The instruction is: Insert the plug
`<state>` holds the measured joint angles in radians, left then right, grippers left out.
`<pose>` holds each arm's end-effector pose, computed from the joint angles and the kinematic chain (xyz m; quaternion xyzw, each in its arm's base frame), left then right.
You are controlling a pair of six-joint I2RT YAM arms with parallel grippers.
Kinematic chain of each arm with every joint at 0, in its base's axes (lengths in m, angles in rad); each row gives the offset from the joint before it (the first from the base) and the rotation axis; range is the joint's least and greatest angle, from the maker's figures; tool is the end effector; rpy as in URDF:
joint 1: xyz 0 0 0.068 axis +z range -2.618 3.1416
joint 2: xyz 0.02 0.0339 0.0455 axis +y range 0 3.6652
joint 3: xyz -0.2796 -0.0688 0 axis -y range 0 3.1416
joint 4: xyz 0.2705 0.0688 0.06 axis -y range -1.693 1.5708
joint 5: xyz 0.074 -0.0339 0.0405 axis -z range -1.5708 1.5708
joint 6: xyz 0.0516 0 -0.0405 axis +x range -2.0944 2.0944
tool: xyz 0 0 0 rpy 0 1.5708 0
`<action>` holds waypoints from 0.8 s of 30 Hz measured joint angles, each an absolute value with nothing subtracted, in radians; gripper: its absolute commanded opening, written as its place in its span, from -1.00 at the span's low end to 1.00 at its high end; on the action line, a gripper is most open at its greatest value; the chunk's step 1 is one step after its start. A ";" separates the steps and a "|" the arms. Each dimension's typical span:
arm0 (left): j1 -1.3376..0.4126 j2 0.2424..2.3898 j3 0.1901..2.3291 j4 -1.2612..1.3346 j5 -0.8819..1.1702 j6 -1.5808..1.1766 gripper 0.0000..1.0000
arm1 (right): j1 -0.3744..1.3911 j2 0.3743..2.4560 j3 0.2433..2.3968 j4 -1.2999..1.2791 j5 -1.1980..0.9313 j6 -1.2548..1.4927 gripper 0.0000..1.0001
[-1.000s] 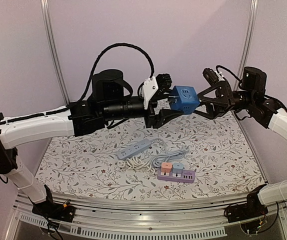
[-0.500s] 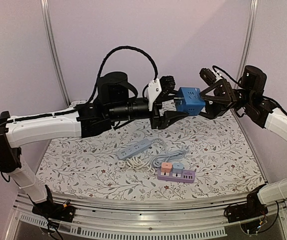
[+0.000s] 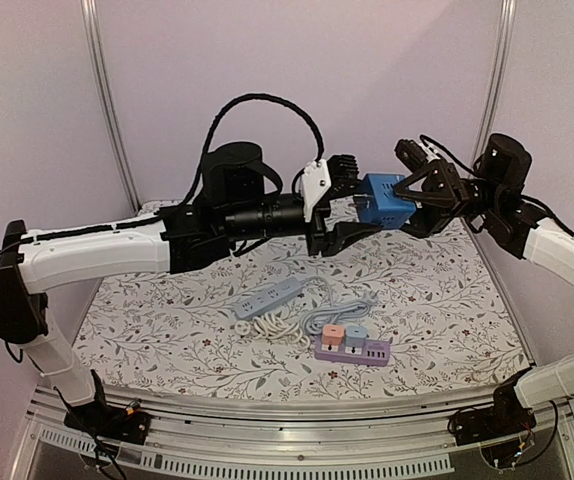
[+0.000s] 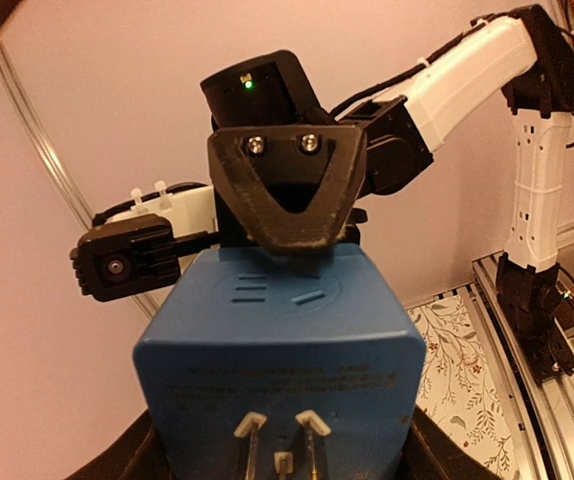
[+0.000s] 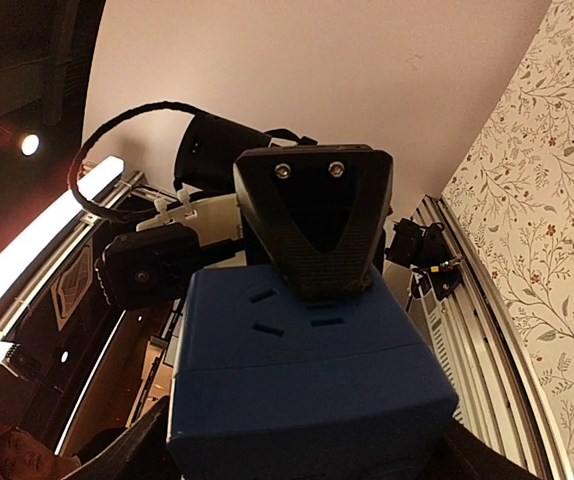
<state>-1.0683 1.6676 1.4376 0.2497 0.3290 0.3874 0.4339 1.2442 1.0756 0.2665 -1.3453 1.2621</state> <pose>0.2006 -0.3997 0.3910 0.5468 0.4379 -0.3433 0.6257 0.2439 0.1685 0.4004 -0.2112 0.6667 0.7114 0.0695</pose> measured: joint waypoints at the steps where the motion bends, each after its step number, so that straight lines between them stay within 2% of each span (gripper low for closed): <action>1: -1.068 1.669 1.438 0.250 0.327 0.392 -1.00 | 0.434 1.247 1.069 0.283 -1.345 1.277 0.42; 3: -1.069 1.671 1.438 0.249 0.324 0.399 -1.00 | 0.434 1.251 1.062 0.300 -1.345 1.294 0.36; 5: -1.069 1.672 1.438 0.249 0.324 0.404 -1.00 | 0.434 1.254 1.058 0.315 -1.345 1.308 0.20; 8: -1.069 1.672 1.438 0.252 0.323 0.407 -0.99 | 0.434 1.258 1.055 0.345 -1.345 1.314 -0.22; 9: -1.069 1.672 1.438 0.252 0.322 0.410 -0.88 | 0.434 1.260 1.054 0.355 -1.345 1.320 -0.33; 10: -1.070 1.672 1.438 0.252 0.320 0.409 -0.62 | 0.433 1.261 1.053 0.361 -1.346 1.323 -0.47; 12: -1.071 1.672 1.438 0.253 0.312 0.412 0.03 | 0.433 1.264 1.053 0.371 -1.346 1.325 -0.74; 13: -1.071 1.672 1.438 0.252 0.309 0.413 0.28 | 0.433 1.265 1.053 0.374 -1.347 1.326 -0.86; 15: -1.073 1.672 1.438 0.253 0.300 0.415 0.60 | 0.432 1.266 1.053 0.376 -1.347 1.326 -1.00; 16: -1.074 1.672 1.438 0.254 0.297 0.420 0.87 | 0.432 1.266 1.053 0.376 -1.348 1.326 -1.00; 17: -1.077 1.672 1.436 0.260 0.279 0.416 0.98 | 0.432 1.267 1.053 0.377 -1.348 1.327 -1.00; 21: -1.078 1.664 1.401 0.269 0.234 0.418 0.99 | 0.439 1.272 1.059 0.323 -1.348 1.279 -1.00; 24: -1.078 1.632 1.339 0.265 0.204 0.414 0.99 | 0.438 1.296 1.123 0.140 -1.317 1.137 -1.00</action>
